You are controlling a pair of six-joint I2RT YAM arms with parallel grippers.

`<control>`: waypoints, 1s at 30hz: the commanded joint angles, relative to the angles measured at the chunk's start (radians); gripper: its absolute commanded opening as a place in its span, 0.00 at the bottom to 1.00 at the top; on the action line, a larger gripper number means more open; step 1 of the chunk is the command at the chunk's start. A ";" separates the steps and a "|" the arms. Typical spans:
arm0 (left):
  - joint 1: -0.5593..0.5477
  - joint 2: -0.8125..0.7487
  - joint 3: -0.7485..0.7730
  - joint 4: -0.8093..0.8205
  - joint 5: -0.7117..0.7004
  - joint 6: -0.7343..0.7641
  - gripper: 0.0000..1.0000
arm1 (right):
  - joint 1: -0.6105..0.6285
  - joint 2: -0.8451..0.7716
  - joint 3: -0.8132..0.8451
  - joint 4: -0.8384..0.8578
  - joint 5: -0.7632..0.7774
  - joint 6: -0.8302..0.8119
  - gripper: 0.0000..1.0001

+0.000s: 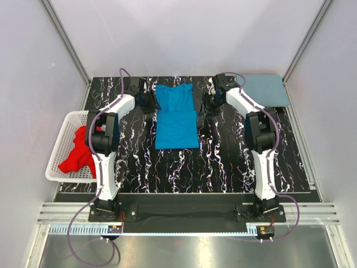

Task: Fold and stack the t-shirts
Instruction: Fold the tshirt

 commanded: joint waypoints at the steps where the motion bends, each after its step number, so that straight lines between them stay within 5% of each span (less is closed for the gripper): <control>1: 0.024 0.047 0.026 -0.003 0.055 -0.010 0.47 | 0.006 -0.153 -0.080 0.053 -0.024 0.049 0.50; 8: 0.023 -0.163 -0.077 -0.057 -0.029 0.072 0.46 | 0.006 -0.283 -0.311 0.076 -0.096 0.061 0.62; 16: -0.017 -0.549 -0.547 0.046 0.000 0.068 0.53 | 0.027 -0.428 -0.599 0.188 -0.175 0.130 0.68; 23: -0.048 -0.625 -0.840 0.173 0.080 0.011 0.54 | 0.052 -0.452 -0.781 0.302 -0.217 0.147 0.65; 30: -0.062 -0.619 -0.950 0.272 0.126 -0.038 0.54 | 0.064 -0.431 -0.875 0.434 -0.248 0.217 0.62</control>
